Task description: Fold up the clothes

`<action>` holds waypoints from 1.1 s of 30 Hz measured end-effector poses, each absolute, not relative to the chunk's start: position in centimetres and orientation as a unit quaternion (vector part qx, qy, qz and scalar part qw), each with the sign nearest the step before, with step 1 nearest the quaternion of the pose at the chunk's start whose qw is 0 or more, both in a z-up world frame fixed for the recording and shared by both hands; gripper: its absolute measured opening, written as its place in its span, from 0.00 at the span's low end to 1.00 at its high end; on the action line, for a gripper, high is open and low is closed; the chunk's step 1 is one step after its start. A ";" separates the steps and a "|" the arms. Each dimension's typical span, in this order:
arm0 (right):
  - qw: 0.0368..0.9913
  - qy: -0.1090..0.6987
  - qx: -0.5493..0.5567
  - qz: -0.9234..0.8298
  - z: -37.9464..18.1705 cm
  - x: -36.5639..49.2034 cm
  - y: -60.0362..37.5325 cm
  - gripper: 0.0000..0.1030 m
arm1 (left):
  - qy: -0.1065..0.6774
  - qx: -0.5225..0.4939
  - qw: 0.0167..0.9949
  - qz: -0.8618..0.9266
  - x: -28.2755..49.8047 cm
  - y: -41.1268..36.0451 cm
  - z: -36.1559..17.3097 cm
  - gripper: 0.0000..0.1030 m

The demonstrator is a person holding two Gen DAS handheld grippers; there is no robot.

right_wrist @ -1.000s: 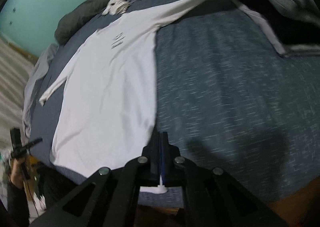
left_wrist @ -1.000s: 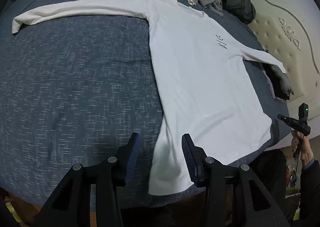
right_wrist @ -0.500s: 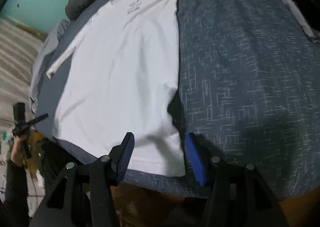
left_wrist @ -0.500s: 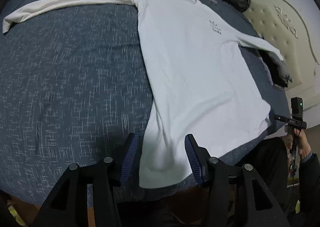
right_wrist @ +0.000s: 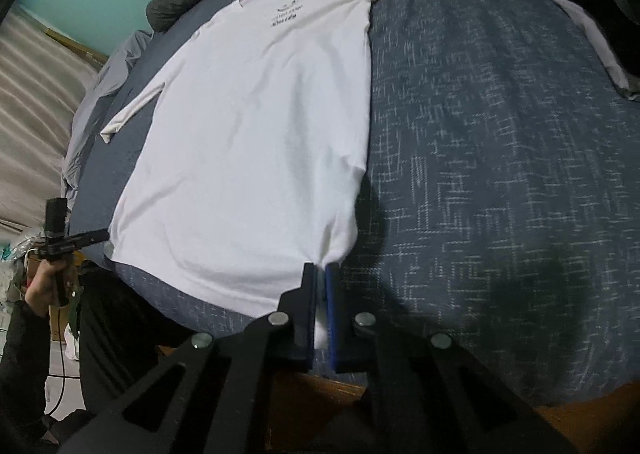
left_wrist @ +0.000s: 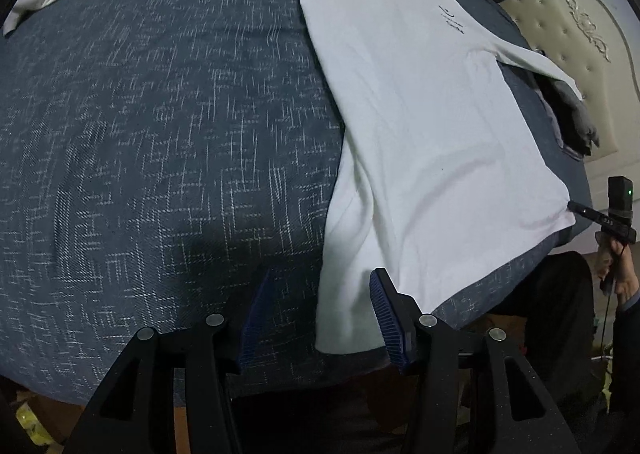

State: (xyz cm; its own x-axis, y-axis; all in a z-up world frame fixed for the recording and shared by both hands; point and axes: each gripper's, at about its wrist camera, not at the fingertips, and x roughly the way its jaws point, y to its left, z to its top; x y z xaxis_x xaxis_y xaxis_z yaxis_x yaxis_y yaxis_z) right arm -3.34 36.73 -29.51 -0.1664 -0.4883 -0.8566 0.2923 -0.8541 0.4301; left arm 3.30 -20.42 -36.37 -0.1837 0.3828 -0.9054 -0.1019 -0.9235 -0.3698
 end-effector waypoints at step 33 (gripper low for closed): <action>0.269 -0.073 0.548 -0.789 -22.2 -2.1 38.8 0.02 | -0.121 -0.553 0.189 0.802 7.2 -20.5 -27.7 0.03</action>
